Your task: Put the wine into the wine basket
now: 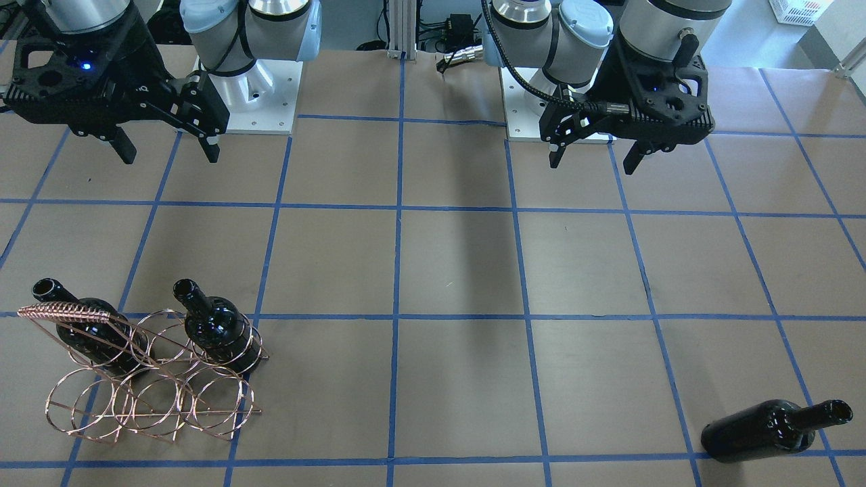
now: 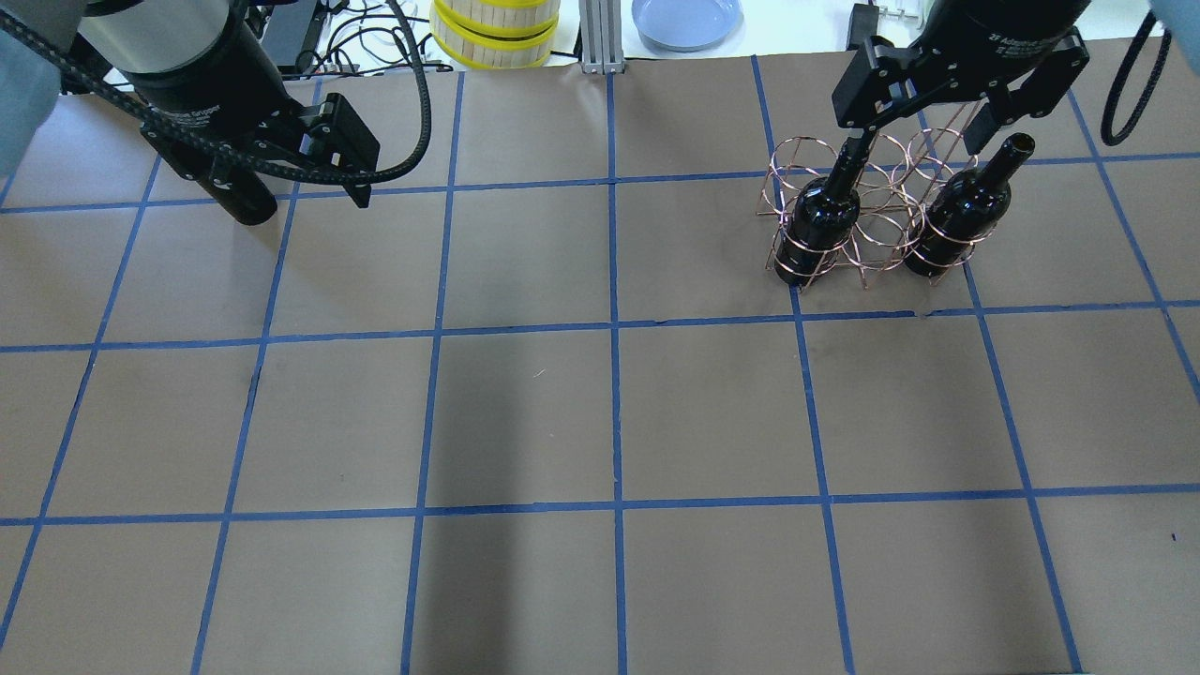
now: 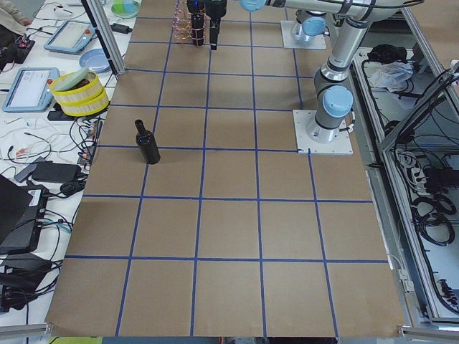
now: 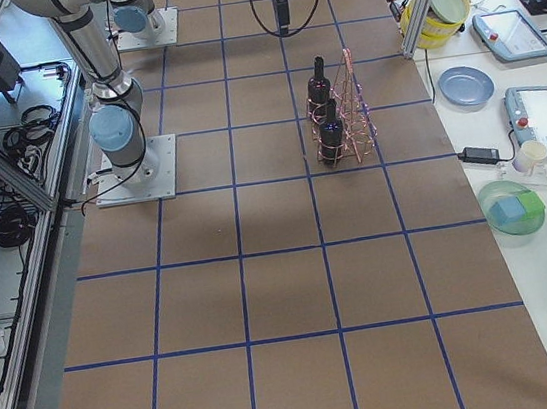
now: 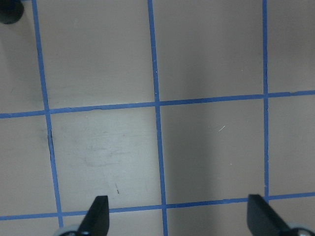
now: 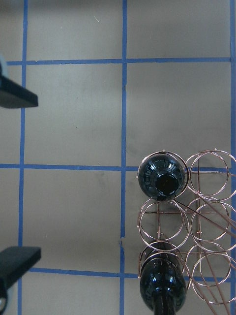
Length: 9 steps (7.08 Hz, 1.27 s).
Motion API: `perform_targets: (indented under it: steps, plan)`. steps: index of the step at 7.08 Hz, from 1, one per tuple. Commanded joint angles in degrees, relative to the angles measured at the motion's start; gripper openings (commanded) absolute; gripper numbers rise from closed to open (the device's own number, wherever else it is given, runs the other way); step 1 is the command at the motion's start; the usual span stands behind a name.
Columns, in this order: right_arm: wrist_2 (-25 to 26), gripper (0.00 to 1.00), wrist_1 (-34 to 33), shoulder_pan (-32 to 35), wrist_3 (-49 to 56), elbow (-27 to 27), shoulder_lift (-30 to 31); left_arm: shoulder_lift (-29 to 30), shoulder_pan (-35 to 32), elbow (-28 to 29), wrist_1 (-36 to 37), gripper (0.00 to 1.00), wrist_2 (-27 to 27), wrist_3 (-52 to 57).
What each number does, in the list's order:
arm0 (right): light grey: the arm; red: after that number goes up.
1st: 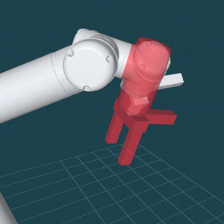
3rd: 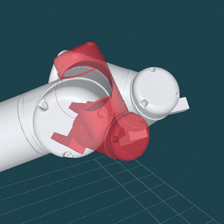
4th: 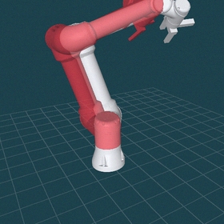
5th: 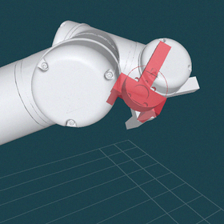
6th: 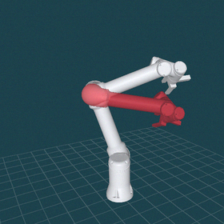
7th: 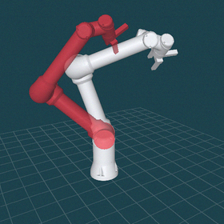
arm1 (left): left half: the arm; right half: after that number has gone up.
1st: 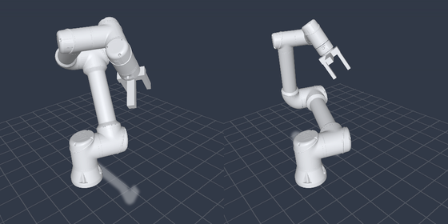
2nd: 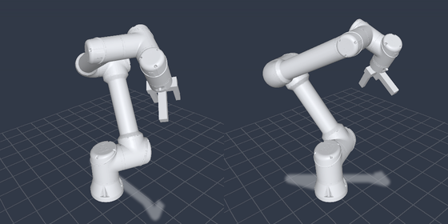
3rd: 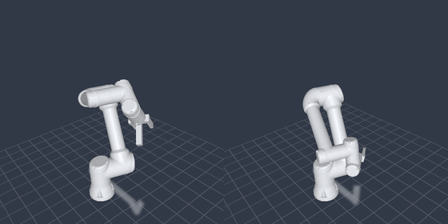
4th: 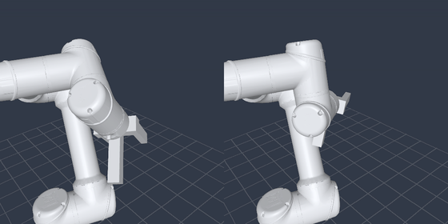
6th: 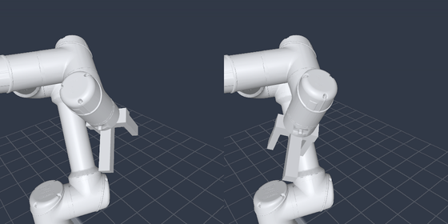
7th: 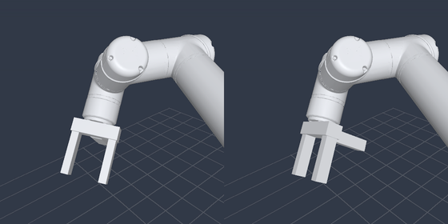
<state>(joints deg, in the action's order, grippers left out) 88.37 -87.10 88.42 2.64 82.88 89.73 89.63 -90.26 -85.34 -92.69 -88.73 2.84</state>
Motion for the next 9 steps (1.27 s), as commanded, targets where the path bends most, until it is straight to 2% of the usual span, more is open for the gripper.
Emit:
perform_targets:
  steps: [1, 5, 7, 8, 9]
  plan:
    - [0.05, 1.0, 0.0, 0.0, 0.0, 0.0, 0.09, -0.68, 0.0, 0.0, -1.16, 1.0, 0.14, -0.03]
    - [0.05, 1.0, 0.0, 0.0, 0.0, 0.09, 0.0, -0.42, 1.57, -2.03, -0.39, 1.0, 0.66, 1.11]
    - [-0.04, 1.0, 0.0, 0.0, 0.0, 0.09, 0.0, -0.59, 7.25, -1.59, 7.67, 1.0, 0.32, 1.02]
    - [-0.04, 1.0, 0.0, 0.0, 0.0, 0.09, 0.0, -0.25, 11.21, -1.5, 10.75, 1.0, 0.4, 6.51]
    - [-0.04, 1.0, 0.0, 0.0, 0.0, 0.0, 0.0, 2.02, 16.99, -1.32, 17.65, 1.0, 0.4, 10.39]
